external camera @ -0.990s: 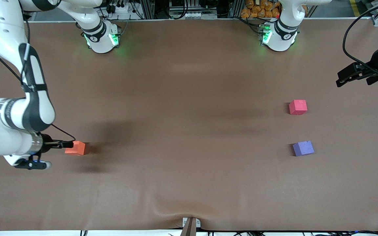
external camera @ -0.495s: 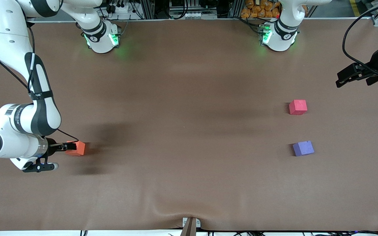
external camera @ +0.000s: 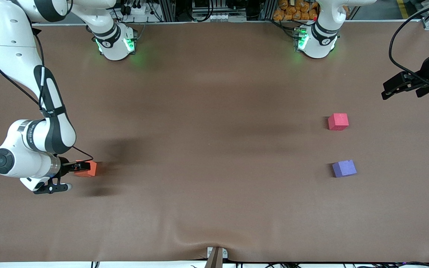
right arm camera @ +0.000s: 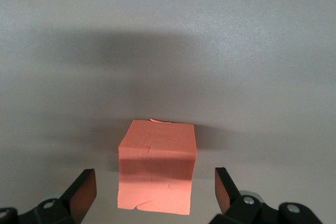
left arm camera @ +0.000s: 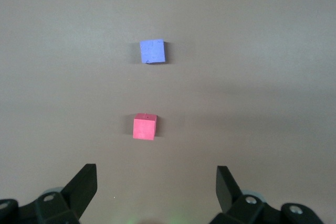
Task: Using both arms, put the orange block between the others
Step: 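Close the right gripper on the orange block and lift it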
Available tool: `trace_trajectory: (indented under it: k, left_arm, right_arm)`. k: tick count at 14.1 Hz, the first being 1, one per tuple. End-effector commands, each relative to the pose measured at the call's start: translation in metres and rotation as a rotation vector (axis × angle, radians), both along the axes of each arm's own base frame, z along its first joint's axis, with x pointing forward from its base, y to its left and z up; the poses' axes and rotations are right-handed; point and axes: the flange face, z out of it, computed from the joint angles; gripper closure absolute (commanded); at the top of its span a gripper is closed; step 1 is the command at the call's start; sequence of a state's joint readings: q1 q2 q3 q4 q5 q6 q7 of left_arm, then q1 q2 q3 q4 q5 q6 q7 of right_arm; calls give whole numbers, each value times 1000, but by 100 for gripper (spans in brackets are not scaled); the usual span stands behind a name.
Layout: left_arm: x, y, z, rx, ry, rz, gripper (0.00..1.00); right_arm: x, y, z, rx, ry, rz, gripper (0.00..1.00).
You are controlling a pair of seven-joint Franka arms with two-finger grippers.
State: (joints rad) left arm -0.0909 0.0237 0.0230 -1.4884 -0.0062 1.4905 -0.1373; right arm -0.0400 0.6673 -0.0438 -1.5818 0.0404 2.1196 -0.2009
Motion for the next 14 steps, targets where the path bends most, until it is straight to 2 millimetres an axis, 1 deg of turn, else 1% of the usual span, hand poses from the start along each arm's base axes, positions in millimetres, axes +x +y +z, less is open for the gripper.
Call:
trace_trajectory:
  k: [1,3,5,7,8,9,10,11,12,14]
  left_arm:
    - [2,-1,4,8,-13,-12,0]
    - [1,-3,3,7,-8,-14,0]
    - [1,-11,1,7,-5,-27,0]
    - [1,-11,1,7,-5,-28,0]
    - [1,-11,1,7,-5,-28,0]
    - [2,-11,-1,8,-4,-27,0]
    - [2,-11,-1,8,-2,-27,0]
    - [2,-11,-1,8,-4,-27,0]
    - [1,-11,0,8,-5,-27,0]
    - [2,-10,0,8,-5,-26,0]
  right_arm:
    - [-4,-3,-10,2,-7,5,0]
    - [-7,-3,-21,1,-4,4,0]
    - [-8,-3,-27,1,5,5,0]
    - [-10,-4,-40,1,22,4,0]
    - [-10,-3,-43,1,22,5,0]
    - [-11,-2,-44,2,25,4,34]
    - [-10,-1,-44,-1,26,-11,65]
    - [-10,2,-43,-7,26,-48,87]
    - [-10,2,-43,-11,27,-78,100]
    - [-9,5,-42,-10,30,-78,100]
